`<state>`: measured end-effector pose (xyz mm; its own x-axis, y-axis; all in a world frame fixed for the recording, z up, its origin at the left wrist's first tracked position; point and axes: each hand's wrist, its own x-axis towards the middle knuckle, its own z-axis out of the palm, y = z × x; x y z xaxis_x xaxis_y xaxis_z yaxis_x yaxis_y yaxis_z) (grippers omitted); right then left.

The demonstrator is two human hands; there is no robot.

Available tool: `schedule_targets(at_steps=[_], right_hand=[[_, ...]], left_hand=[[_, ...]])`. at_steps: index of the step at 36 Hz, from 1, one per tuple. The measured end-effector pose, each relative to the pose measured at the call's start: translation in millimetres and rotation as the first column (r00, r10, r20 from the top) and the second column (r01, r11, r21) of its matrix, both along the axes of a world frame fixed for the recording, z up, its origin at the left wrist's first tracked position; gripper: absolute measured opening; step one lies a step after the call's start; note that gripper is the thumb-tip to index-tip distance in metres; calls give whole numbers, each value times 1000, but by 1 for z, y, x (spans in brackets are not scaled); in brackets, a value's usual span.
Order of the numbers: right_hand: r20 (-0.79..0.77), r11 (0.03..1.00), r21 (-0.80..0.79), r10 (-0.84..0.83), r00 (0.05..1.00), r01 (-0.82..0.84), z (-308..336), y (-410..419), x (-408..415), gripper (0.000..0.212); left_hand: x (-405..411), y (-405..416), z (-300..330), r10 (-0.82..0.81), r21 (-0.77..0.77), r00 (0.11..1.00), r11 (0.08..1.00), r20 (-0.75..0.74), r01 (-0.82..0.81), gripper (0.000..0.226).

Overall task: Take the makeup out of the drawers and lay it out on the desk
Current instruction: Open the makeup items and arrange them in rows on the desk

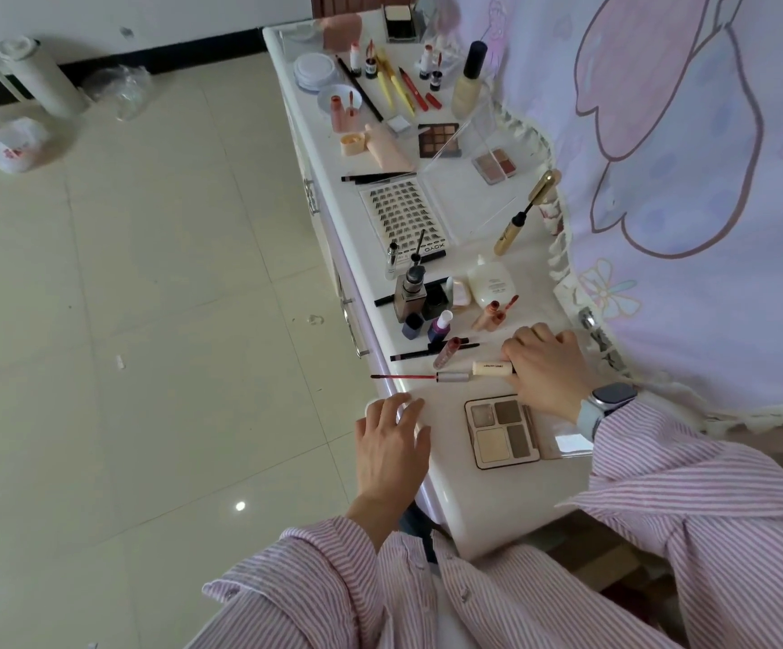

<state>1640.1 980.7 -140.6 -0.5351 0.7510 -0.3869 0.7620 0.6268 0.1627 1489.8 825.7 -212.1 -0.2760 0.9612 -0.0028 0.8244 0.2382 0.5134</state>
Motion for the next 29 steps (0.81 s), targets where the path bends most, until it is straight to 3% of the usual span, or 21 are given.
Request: schedule_targets(at_steps=[3, 5, 7, 10, 12, 14, 17, 20, 24, 27, 29], right_hand=[[-63, 1000, -30, -7, 998, 5, 17, -6, 4, 21], [-147, 979, -194, -95, 985, 66, 33, -14, 4, 19], [-189, 894, -428, -234, 954, 134, 47, -25, 4, 16], [-285, 765, -625, -409, 867, 155, 54, -44, 3, 10], [-371, 659, -739, -572, 732, 140, 53, -56, -2, 17], [-391, 539, -829, -748, 537, 148, 51, -69, -8, 22], [-382, 459, -864, -866, 323, 209, 44, -83, -16, 29], [-422, 472, -844, -878, 227, 257, 36, -93, -23, 27], [-577, 600, -770, -800, 163, 216, 34, -99, -27, 24], [-718, 767, -623, -638, 280, 150, 35, -100, -26, 20], [-750, 807, -587, -573, 330, 68, 36, -98, -26, 16]], left_hand=[[-2, 2, 8, -27, 15, 993, 1000, 115, 25, 40], [-3, 3, 19, -45, 26, 965, 999, 258, 39, 54], [-4, 3, 31, -67, 49, 929, 997, 365, 53, 63], [-5, 2, 44, -128, 102, 902, 990, 412, 94, 66], [-6, -1, 47, -170, 124, 899, 984, 404, 131, 60], [-6, -4, 48, -201, 158, 906, 976, 373, 151, 54], [-6, -8, 47, -195, 174, 926, 974, 323, 144, 68], [-5, -10, 52, -158, 140, 927, 983, 341, 116, 65], [-3, -8, 67, -89, 48, 865, 996, 493, 75, 47], [-1, -4, 78, 63, -48, 707, 998, 704, -41, 44], [-3, -2, 82, 130, -88, 626, 991, 769, -98, 47]])
